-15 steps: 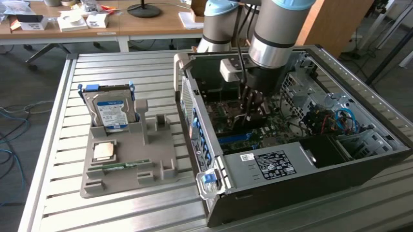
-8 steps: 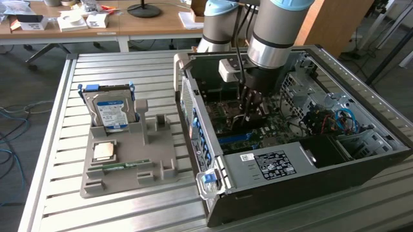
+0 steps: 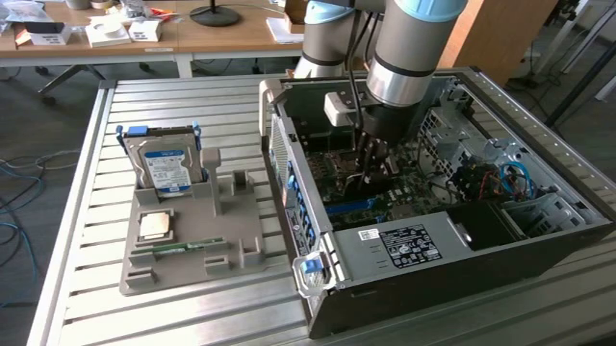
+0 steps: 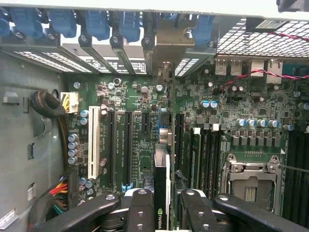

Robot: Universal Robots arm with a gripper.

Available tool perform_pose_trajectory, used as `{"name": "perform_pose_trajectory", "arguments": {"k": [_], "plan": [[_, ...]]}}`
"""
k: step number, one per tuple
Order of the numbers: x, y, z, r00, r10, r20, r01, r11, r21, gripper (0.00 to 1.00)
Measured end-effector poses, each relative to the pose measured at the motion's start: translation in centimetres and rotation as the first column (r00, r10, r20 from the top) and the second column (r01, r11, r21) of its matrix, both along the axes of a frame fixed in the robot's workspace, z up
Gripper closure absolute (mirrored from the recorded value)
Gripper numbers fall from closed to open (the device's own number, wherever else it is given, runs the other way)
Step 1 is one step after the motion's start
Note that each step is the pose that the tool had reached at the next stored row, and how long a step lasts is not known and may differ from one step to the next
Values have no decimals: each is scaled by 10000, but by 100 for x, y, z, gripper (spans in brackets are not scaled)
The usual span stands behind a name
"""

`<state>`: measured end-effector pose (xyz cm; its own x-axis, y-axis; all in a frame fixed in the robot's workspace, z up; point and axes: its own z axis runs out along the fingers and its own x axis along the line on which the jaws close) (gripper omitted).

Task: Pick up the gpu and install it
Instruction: 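Insert the gpu into the slot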

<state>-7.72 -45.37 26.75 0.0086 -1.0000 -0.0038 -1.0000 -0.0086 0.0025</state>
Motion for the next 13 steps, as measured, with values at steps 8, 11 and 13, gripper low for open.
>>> {"name": "perform_pose_trajectory", "arguments": {"k": [8,11,13], "plan": [[-5,0,-7,10000,0,-1,0,10000,-1,74],[-10,1,-8,10000,-2,0,2,10000,0,74],[-15,0,-8,10000,-1,2,1,10000,0,74]]}}
